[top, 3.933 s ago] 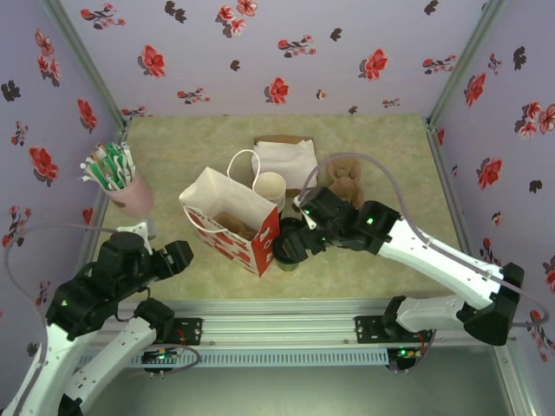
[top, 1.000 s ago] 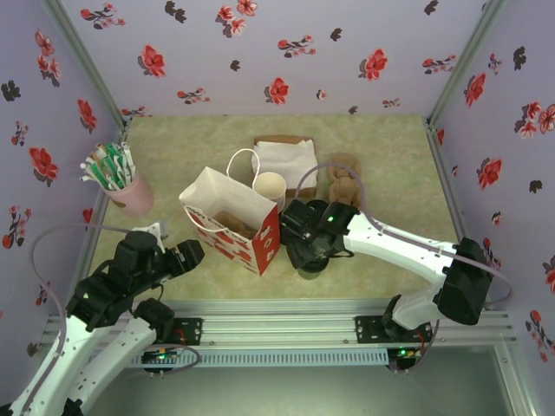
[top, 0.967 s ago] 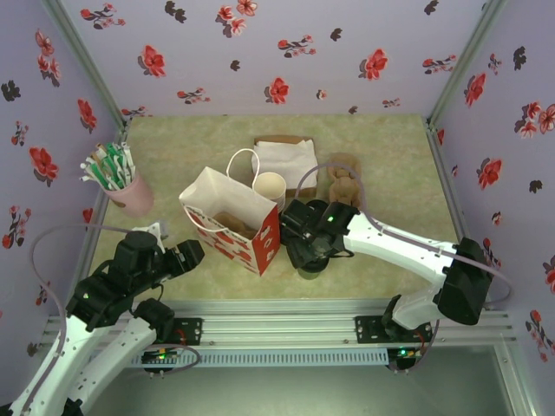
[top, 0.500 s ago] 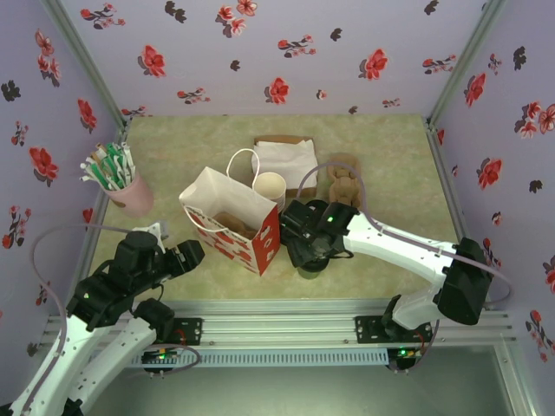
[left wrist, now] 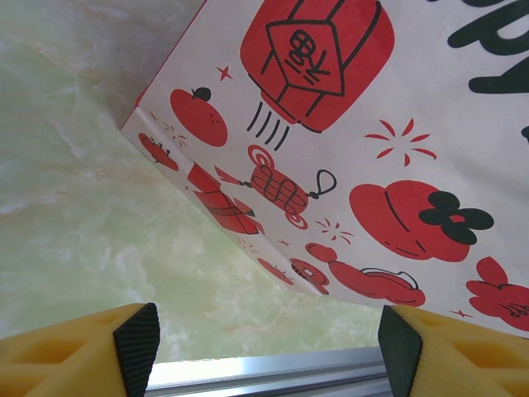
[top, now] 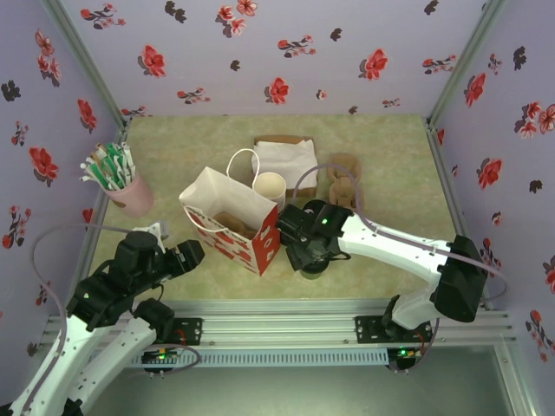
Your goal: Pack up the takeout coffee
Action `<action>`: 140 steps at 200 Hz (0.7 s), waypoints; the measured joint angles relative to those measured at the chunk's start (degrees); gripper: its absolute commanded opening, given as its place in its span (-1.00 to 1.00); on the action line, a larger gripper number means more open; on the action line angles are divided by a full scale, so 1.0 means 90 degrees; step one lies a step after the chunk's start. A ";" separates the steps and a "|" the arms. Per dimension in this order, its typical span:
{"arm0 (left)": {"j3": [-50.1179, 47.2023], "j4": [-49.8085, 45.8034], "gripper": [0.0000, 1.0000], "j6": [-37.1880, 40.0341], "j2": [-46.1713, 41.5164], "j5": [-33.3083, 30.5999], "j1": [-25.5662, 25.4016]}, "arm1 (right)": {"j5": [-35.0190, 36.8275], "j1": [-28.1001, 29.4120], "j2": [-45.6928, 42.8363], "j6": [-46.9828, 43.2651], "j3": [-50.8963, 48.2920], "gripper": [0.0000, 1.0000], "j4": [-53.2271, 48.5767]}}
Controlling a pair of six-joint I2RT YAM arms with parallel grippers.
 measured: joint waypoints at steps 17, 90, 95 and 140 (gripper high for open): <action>0.0000 0.0000 0.46 0.0000 0.0000 0.0000 0.0000 | 0.0002 0.0000 0.0015 0.0002 0.0019 0.66 -0.0024; -0.0005 0.0000 0.46 0.0000 0.0000 0.0000 0.0000 | 0.0143 0.0012 0.0017 0.0002 0.0100 0.64 -0.0308; -0.0007 0.0000 0.46 0.0000 0.0000 0.0000 0.0000 | 0.0146 0.0012 0.0017 0.0002 0.0102 0.64 -0.0318; -0.0012 -0.0002 0.46 0.0000 0.0000 0.0000 0.0000 | 0.0143 0.0012 0.0017 0.0002 0.0104 0.65 -0.0345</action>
